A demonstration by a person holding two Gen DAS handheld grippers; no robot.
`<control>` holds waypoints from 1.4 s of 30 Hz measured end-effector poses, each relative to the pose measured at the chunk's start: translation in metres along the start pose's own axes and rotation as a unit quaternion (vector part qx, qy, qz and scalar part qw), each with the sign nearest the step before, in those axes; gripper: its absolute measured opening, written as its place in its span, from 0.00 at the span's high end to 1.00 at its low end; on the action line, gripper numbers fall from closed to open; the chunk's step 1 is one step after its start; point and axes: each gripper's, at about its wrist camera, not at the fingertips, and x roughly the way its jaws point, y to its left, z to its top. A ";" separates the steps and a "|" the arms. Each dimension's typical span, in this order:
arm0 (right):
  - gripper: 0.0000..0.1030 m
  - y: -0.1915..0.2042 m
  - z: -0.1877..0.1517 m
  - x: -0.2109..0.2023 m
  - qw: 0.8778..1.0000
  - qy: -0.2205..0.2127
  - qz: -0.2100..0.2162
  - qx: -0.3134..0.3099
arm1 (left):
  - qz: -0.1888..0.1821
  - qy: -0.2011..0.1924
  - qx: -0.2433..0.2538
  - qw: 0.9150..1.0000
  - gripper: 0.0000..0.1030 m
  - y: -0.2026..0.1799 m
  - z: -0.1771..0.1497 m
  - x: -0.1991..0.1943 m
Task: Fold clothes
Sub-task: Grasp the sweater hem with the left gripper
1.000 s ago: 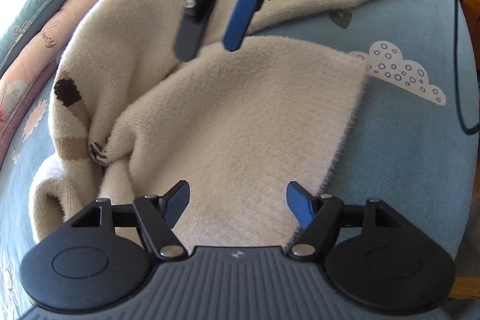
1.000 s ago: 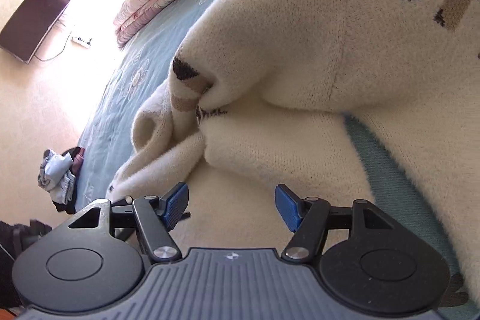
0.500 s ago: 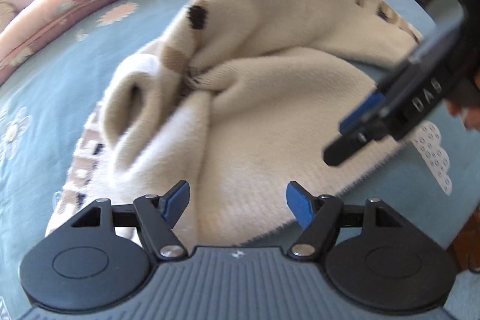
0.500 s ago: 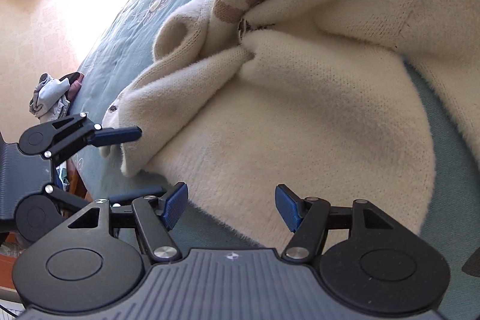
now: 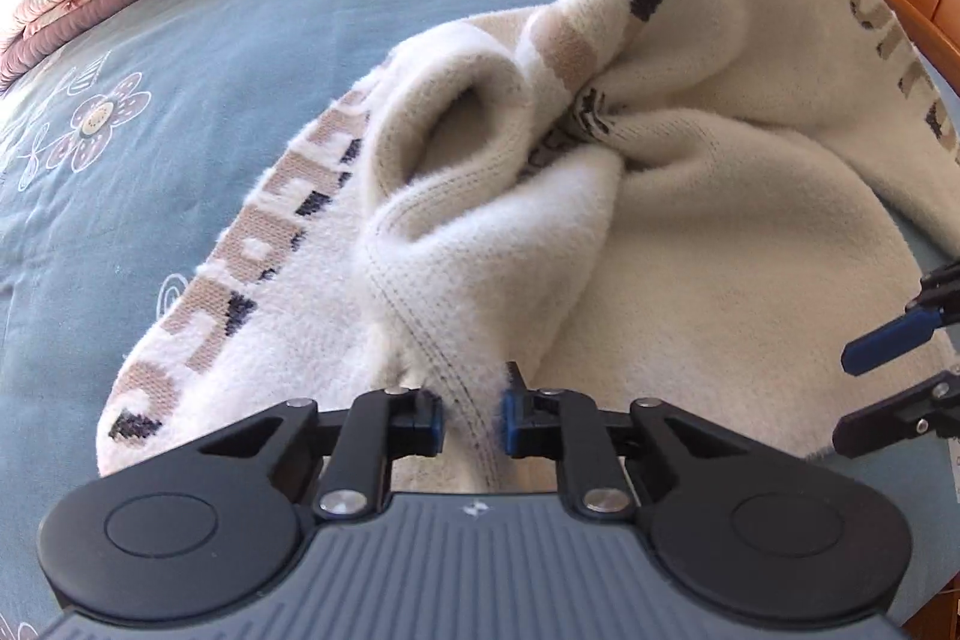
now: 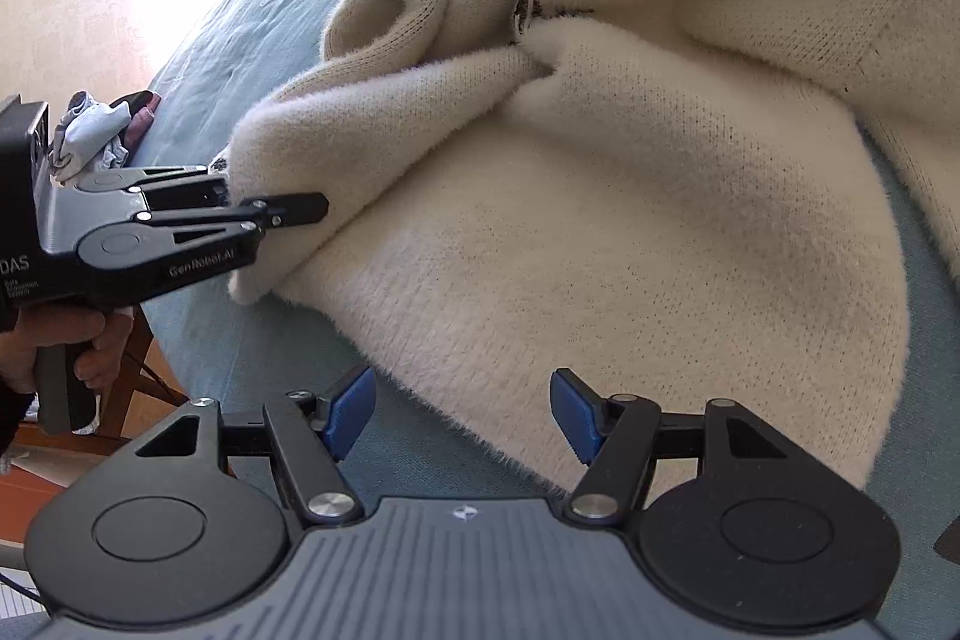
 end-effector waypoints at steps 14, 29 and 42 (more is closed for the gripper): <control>0.33 0.085 0.017 0.047 0.994 -0.024 -0.072 -0.074 | -0.087 0.025 0.033 0.995 0.73 0.102 0.042 0.068; 0.33 0.163 0.017 0.097 0.965 0.005 -0.146 -0.219 | -0.177 0.020 -0.054 0.982 0.65 0.159 -0.016 0.016; 0.32 0.161 0.007 0.105 0.958 0.027 -0.141 -0.247 | -0.187 0.061 -0.133 0.971 0.58 0.149 -0.088 0.013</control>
